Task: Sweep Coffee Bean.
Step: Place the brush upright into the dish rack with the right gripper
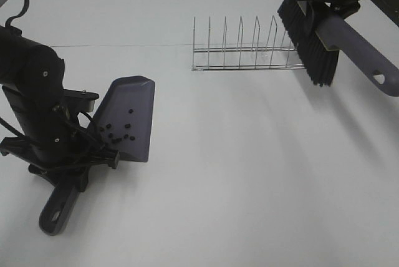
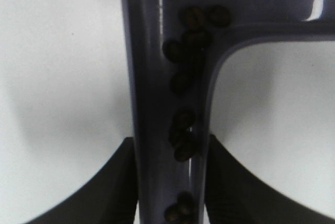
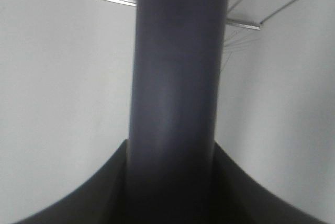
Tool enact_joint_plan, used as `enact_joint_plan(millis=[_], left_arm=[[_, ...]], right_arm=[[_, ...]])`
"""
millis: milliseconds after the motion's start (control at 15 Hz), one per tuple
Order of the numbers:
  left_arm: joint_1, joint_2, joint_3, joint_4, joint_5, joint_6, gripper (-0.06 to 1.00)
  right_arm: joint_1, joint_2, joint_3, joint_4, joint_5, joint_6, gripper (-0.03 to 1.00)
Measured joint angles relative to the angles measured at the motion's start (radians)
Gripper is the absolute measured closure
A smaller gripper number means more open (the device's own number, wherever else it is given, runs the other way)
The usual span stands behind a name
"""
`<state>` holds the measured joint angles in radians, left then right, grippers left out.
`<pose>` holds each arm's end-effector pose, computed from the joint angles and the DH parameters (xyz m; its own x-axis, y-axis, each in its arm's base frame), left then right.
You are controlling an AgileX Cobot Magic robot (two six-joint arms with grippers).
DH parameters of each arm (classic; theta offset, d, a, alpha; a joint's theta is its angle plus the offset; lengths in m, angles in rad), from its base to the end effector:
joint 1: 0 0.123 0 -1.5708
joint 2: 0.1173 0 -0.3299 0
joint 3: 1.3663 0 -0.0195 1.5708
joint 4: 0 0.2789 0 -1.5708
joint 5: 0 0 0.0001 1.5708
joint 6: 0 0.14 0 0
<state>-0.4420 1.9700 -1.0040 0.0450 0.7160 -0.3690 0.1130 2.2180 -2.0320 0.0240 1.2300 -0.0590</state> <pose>0.3204 -0.1470 0.0677 -0.9942 0.1069 0.0125 0.1073 0.9936 0.0356 0.5375 0.0642 0.2171 -0.9574 -0.1599 -0.2405 -0.1671 0.9859 0.0097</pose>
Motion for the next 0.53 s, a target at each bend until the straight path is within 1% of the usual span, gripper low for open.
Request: enact_joint_plan(millis=[267,533], left_arm=[[0.0,0.0,0.0,0.0,-0.002,0.0,0.6],[0.0,0.0,0.0,0.001,-0.01,0.004,0.6]], right_arm=[[0.0,-0.016,0.145,-0.01,-0.001,0.014,0.66],[0.0,-0.014,0.154,-0.01,-0.012,0.027,0.66]])
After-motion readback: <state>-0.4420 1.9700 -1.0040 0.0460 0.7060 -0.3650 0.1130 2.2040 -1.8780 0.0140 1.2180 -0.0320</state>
